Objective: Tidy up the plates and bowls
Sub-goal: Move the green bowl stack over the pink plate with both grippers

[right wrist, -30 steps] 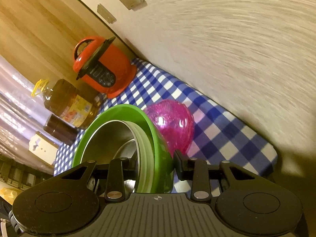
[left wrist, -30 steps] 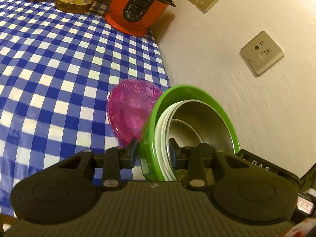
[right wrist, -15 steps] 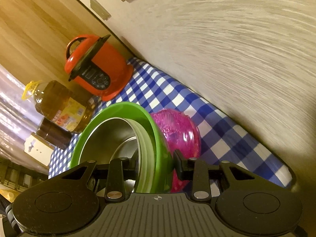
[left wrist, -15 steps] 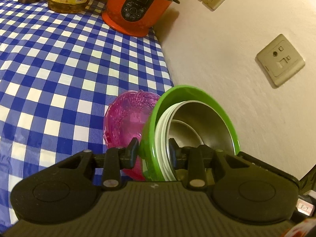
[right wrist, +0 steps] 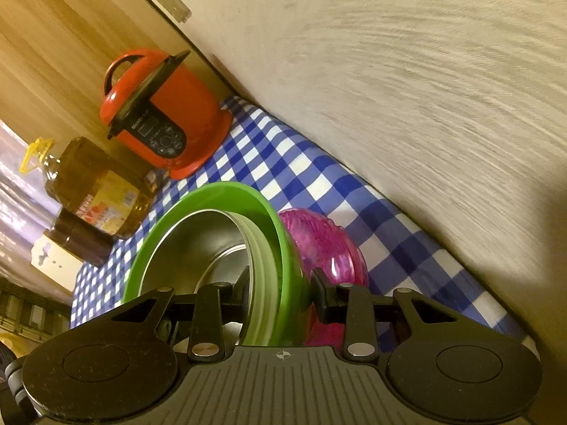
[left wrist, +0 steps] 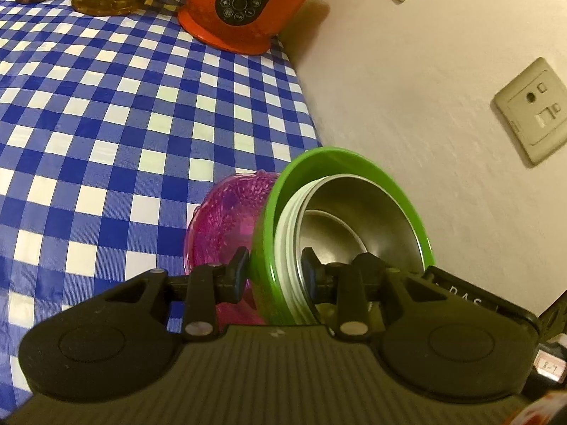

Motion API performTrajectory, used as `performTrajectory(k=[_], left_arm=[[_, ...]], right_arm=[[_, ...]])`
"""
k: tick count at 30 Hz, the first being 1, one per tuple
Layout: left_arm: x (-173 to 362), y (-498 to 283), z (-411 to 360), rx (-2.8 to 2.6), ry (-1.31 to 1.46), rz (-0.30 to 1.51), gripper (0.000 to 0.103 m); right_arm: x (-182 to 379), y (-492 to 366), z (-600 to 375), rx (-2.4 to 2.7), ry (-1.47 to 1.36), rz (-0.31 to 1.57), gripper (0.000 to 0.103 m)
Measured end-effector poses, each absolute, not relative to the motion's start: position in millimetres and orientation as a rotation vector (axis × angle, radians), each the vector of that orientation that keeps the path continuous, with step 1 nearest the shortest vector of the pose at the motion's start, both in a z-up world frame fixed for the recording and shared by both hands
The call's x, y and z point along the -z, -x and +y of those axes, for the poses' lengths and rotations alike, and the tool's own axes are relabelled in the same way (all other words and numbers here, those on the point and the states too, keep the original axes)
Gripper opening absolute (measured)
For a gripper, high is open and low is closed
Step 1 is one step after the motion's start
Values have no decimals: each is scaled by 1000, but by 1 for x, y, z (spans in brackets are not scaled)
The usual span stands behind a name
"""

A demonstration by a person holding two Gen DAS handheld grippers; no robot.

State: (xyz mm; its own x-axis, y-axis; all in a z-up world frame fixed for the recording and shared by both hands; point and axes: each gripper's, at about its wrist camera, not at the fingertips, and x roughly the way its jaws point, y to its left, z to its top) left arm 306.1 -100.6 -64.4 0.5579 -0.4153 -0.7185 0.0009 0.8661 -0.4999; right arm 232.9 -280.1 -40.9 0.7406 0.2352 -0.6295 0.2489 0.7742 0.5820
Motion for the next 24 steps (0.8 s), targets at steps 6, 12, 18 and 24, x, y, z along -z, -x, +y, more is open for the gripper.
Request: performTrajectory(k=[6,12,18,24], left_arm=[[77,-317,-104,249,471,976,28],[86,-323,-106,237,465,991,28],[90,-326,-108,226,444,997,28],[94,-328,-109,227,438,1003,28]], right_arm=[[50,-246,-279,18,-684,775,34],[60,-253,-279,23,-670,793,34],[67,-257,-276,19,-659,802,34],[72,-259,-273,21,-631,806,34]])
